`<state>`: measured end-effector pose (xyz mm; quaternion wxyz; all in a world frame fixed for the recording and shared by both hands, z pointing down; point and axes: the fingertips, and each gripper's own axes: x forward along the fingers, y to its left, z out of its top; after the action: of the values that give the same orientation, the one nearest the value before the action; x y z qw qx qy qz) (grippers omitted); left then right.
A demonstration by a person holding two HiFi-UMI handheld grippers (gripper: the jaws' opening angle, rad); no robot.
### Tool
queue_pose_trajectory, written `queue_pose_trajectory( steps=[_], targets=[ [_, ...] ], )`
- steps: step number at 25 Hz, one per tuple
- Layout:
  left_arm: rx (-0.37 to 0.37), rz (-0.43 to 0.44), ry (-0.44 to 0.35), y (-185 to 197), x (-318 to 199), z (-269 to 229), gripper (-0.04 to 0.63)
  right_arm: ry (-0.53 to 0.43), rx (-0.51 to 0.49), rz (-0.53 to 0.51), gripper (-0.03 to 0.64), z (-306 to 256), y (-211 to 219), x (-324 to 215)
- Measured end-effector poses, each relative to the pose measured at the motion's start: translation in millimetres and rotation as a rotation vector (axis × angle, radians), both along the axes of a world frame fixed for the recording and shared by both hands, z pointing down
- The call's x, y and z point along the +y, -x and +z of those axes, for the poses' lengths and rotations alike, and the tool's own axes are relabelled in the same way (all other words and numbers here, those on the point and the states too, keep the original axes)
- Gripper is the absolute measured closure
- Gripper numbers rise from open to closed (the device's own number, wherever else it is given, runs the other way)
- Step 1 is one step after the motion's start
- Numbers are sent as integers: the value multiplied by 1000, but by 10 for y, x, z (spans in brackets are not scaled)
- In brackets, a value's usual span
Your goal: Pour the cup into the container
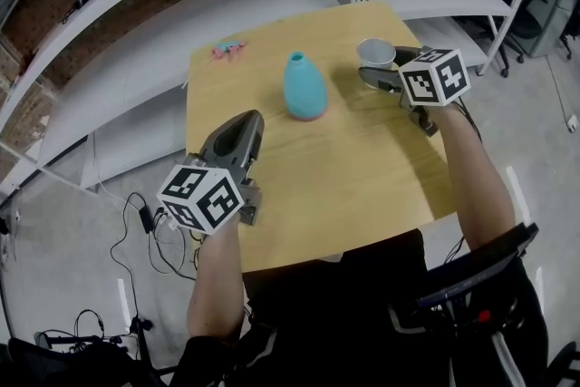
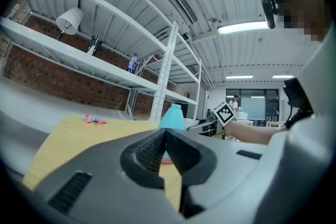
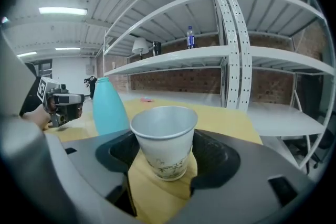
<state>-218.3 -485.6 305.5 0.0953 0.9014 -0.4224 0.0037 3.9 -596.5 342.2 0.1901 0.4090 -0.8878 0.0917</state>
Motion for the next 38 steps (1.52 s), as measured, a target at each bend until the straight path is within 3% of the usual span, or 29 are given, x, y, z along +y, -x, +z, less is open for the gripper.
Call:
queue_pose_trajectory(
  steps=[5,10,22,29,38],
  targets=[
    [0,-1,1,-1,-16,8,604,7,-54,6,302,22,-32,-10],
    [-3,-8,7,9,-21,21,604,5,-42,12,302,7,-58,-22],
    [-14,-27,8,30,24,-3,604,-87,-92,57,276,-286,-303,137],
    [-16,-35,11,-31,197,3,603,-85,-124,45,276,-300,-385,301],
    [42,-82,-37,-78,717,-186,604,-231,-233,-1,278,-766,-343,1010]
  ],
)
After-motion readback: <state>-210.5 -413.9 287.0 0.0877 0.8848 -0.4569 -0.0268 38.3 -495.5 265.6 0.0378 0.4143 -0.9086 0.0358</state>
